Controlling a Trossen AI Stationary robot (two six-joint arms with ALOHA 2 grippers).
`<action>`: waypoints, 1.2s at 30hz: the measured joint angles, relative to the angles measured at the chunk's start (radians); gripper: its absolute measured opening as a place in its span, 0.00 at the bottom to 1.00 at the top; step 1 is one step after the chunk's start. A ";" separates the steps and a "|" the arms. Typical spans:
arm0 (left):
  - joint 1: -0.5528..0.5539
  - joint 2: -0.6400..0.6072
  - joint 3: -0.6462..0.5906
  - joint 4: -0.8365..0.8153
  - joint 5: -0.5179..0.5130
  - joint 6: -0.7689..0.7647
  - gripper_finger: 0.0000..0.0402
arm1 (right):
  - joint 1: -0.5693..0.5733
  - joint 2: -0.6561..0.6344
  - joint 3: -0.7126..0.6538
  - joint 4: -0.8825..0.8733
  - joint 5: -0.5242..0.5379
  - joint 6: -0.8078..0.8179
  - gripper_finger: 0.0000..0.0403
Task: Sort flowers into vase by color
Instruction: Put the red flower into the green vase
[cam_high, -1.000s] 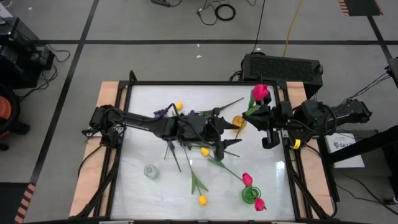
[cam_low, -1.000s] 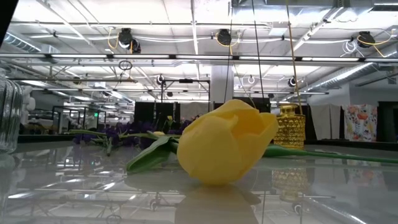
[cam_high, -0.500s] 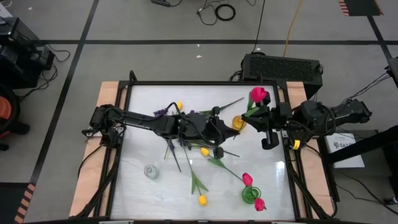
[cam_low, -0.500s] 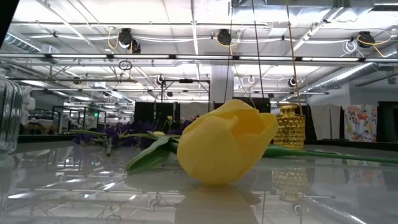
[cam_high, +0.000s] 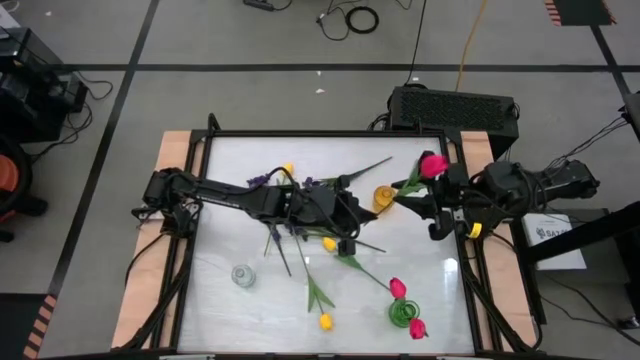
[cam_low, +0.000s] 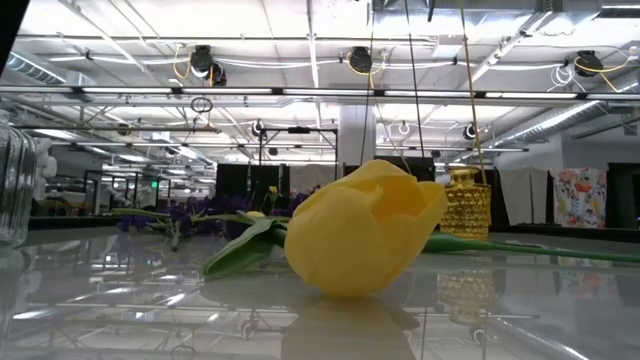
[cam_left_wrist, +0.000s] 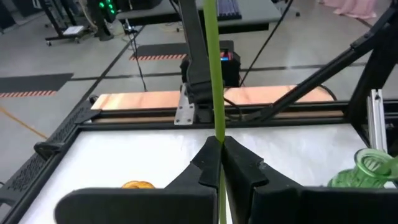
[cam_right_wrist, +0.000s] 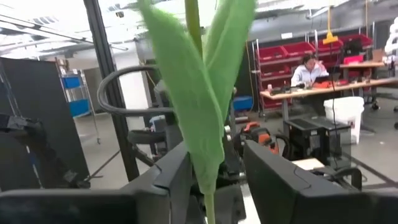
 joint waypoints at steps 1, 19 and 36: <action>0.000 -0.001 0.000 -0.002 0.000 0.000 0.03 | 0.000 -0.005 0.000 -0.012 -0.001 0.004 0.34; 0.000 -0.036 0.001 -0.050 0.000 -0.003 0.03 | 0.000 0.002 0.000 -0.071 0.002 -0.010 0.13; 0.000 -0.035 0.001 -0.087 0.000 -0.023 0.03 | 0.000 0.055 0.000 -0.023 0.002 -0.025 0.14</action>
